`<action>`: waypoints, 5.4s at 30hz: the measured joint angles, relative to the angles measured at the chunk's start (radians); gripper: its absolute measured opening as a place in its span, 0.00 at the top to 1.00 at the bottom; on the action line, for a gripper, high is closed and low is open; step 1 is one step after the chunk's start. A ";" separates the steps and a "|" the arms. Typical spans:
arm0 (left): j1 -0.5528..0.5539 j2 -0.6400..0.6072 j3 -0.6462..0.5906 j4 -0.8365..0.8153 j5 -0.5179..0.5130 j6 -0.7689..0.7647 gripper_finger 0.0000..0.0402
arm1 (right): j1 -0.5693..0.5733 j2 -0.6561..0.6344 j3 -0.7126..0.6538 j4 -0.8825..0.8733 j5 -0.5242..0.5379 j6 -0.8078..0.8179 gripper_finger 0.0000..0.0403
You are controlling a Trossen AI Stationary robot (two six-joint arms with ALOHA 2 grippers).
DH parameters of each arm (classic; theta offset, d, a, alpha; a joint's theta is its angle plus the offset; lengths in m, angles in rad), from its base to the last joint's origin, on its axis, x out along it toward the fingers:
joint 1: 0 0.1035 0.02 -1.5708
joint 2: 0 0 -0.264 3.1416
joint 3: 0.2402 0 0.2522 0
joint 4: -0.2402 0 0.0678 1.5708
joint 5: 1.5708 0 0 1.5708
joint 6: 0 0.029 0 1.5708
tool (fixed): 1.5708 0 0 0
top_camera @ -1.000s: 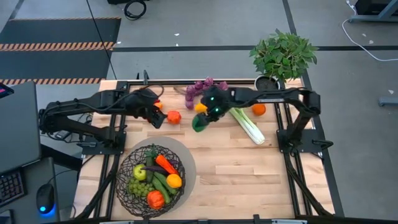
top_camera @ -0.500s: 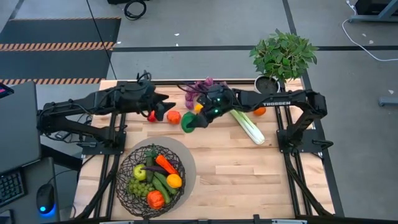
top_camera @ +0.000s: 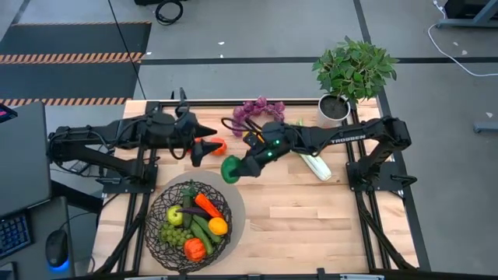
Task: Build produce basket
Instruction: Put the green lime into the black basket
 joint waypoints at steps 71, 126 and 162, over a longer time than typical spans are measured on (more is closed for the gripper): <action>-0.149 0.125 -0.003 -0.027 -0.079 0.089 0.01 | 0.083 -0.001 0.003 0.244 0.429 0.312 0.27; -0.213 0.090 0.002 -0.256 0.066 -0.185 0.12 | -0.010 0.002 -0.002 0.068 -0.045 0.189 0.16; -0.423 0.251 0.000 -0.443 0.245 -0.476 0.11 | -0.002 0.001 0.000 -0.029 -0.042 0.112 0.16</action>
